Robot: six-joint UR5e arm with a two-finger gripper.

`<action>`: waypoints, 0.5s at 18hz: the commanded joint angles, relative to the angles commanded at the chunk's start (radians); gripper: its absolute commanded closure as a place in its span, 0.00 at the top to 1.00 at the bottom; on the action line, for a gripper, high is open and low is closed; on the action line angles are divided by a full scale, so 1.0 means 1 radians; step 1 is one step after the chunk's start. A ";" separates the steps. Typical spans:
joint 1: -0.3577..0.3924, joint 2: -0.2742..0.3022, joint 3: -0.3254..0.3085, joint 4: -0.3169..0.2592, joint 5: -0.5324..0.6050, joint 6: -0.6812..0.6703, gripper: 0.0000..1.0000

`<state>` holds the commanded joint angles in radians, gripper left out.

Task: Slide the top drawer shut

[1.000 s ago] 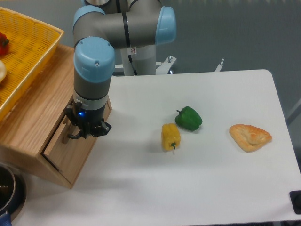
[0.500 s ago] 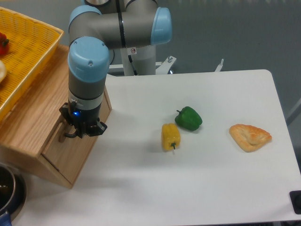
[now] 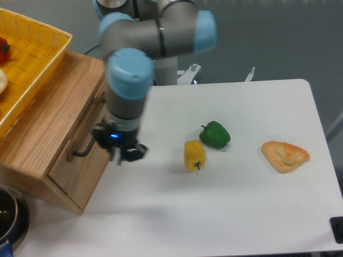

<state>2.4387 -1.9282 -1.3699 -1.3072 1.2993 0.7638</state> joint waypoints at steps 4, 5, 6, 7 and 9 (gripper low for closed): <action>0.118 -0.017 0.005 0.042 -0.020 0.083 0.39; 0.137 -0.025 0.006 0.051 -0.015 0.107 0.39; 0.157 -0.029 0.009 0.061 -0.011 0.129 0.41; 0.181 -0.034 0.011 0.071 0.004 0.152 0.44; 0.224 -0.046 0.017 0.077 0.049 0.245 0.55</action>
<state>2.6628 -1.9742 -1.3530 -1.2303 1.3481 1.0088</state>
